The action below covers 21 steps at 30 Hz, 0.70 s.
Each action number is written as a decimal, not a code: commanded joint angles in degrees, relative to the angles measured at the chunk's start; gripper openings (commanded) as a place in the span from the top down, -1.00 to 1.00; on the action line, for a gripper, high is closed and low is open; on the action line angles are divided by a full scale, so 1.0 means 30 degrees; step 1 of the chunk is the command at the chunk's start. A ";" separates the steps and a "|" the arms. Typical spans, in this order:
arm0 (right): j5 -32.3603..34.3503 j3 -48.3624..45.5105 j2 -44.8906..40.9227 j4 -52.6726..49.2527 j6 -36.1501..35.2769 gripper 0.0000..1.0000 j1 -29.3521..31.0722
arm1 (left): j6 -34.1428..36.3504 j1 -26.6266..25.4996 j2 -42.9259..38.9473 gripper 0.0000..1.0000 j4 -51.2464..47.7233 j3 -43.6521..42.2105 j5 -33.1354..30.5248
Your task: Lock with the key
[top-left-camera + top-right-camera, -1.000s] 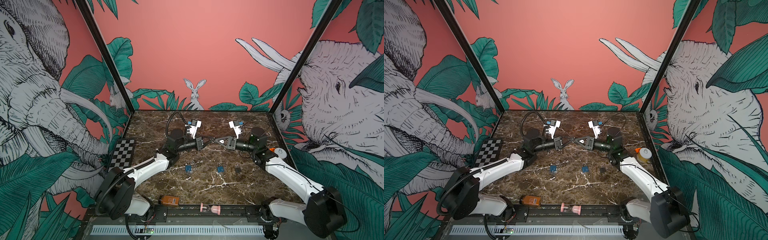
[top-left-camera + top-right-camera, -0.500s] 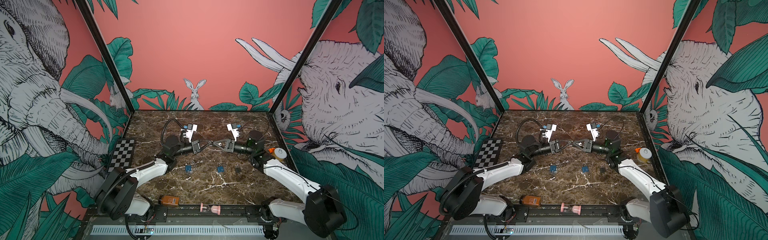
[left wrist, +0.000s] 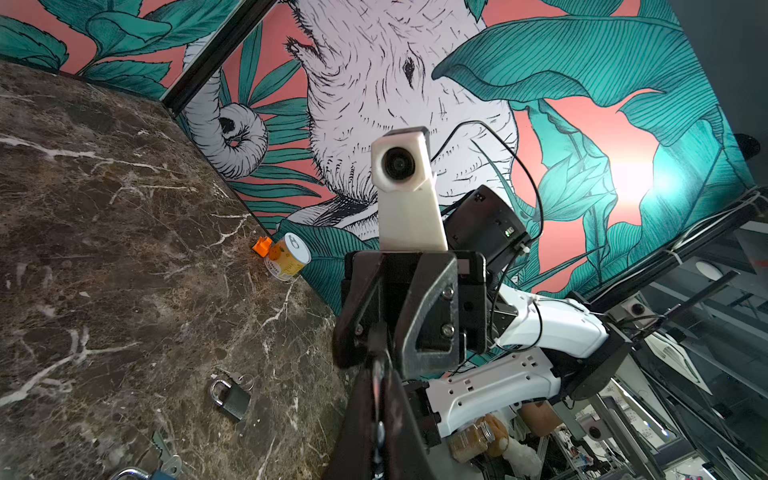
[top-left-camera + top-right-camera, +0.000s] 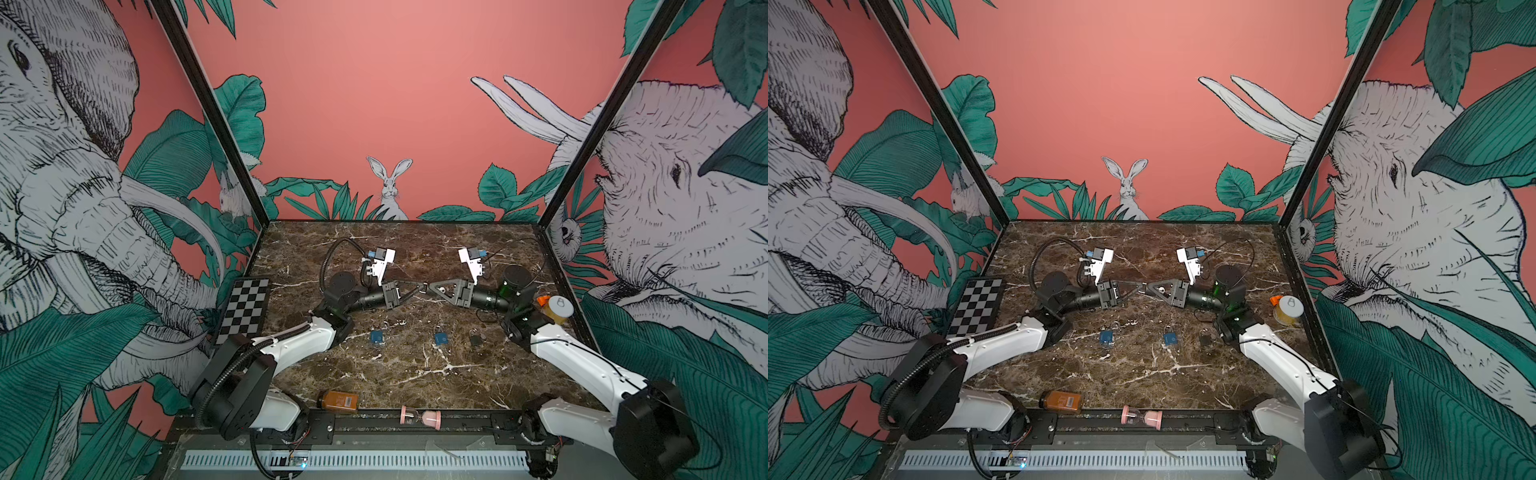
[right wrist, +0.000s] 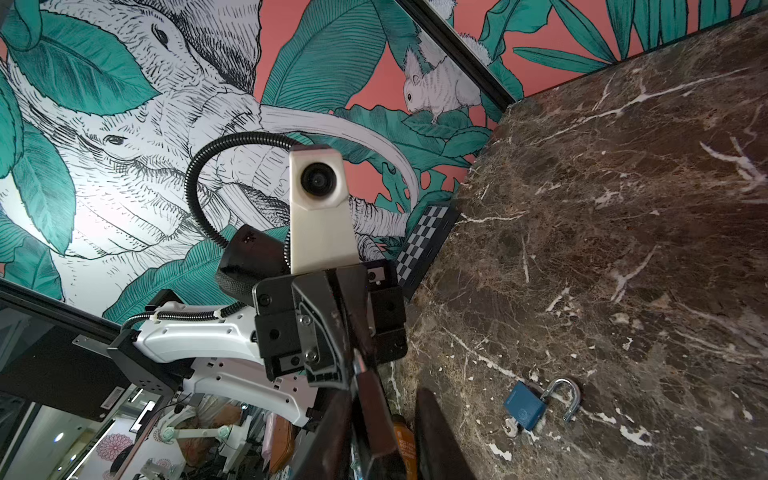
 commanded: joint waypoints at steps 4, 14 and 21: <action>-0.0227 -0.0348 -0.0597 0.1832 0.0709 0.56 -0.0143 | -0.0829 0.0222 0.0127 1.00 0.2672 -0.0353 0.0128; -0.0784 -0.0830 -0.0817 0.4035 0.1776 0.79 -0.0121 | -0.2177 0.0385 0.1416 1.00 0.4655 -0.0354 0.0067; -0.0684 -0.0929 -0.0786 0.4431 0.1958 1.00 -0.0133 | -0.2594 0.0342 0.1697 1.00 0.5058 -0.0044 0.0663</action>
